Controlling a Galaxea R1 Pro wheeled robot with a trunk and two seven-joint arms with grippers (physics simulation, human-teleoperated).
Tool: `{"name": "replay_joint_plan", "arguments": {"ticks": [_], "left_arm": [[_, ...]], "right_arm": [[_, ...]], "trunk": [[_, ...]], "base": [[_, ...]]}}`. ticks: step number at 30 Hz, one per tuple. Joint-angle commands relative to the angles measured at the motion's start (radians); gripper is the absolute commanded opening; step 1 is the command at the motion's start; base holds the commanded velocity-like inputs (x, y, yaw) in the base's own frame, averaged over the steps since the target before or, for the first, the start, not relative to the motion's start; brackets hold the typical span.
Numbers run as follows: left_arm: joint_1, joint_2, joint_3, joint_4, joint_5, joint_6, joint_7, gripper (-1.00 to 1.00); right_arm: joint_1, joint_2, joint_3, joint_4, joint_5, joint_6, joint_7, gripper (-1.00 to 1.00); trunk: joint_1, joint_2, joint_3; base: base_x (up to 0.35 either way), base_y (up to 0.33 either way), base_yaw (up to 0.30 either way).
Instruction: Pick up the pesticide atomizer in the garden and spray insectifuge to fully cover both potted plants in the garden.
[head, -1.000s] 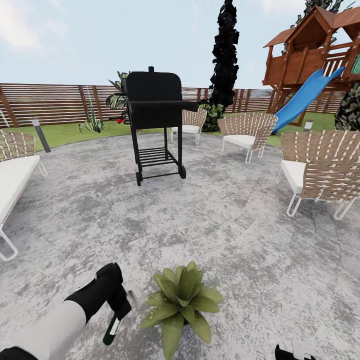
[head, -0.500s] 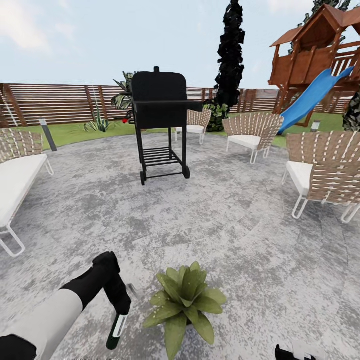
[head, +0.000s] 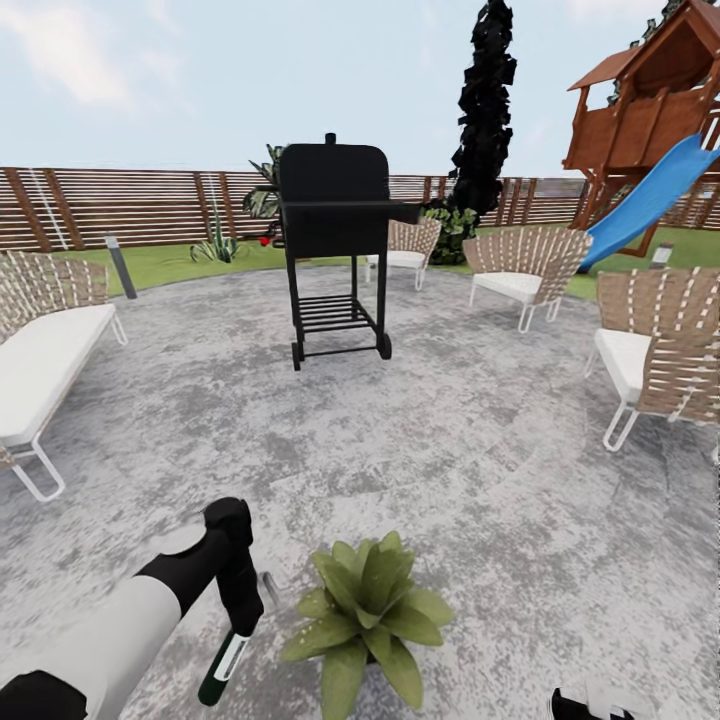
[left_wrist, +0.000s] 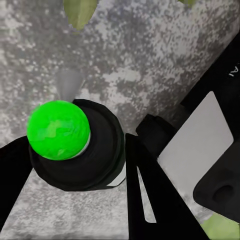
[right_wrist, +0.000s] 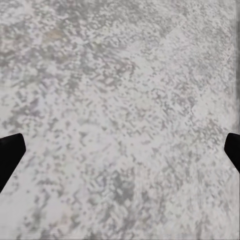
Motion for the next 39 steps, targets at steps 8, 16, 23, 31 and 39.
{"name": "replay_joint_plan", "arguments": {"ticks": [8, 16, 23, 31, 39], "left_arm": [[-0.006, 0.007, -0.004, -0.005, -0.024, 0.018, -0.012, -1.0], [-0.01, 0.005, 0.002, -0.006, -0.024, 0.02, -0.012, -1.0], [-0.011, 0.016, 0.003, -0.005, -0.041, 0.02, -0.001, -1.0], [-0.009, 0.019, 0.01, -0.004, -0.092, 0.046, 0.058, -1.0], [-0.008, 0.019, 0.019, -0.004, -0.092, 0.049, 0.063, -1.0]], "right_arm": [[-0.001, 0.0, -0.007, 0.003, 0.01, -0.001, -0.003, 1.0], [-0.001, 0.0, -0.007, 0.005, 0.01, -0.001, -0.003, 1.0], [-0.001, 0.001, -0.007, 0.006, 0.012, -0.001, -0.003, 1.0], [-0.001, 0.0, -0.007, 0.006, 0.012, -0.001, -0.003, 1.0], [-0.001, 0.0, -0.007, 0.006, 0.012, -0.001, -0.003, 1.0]], "trunk": [[0.0, 0.0, -0.001], [0.0, 0.0, -0.001], [0.0, 0.0, -0.001], [0.0, 0.0, -0.001], [0.0, 0.0, -0.001]], "base": [[-0.153, -0.229, 0.0], [-0.27, -0.194, 0.16], [-0.201, -0.113, 0.275], [-0.008, -0.003, 0.043], [0.088, 0.0, 0.0]]}}
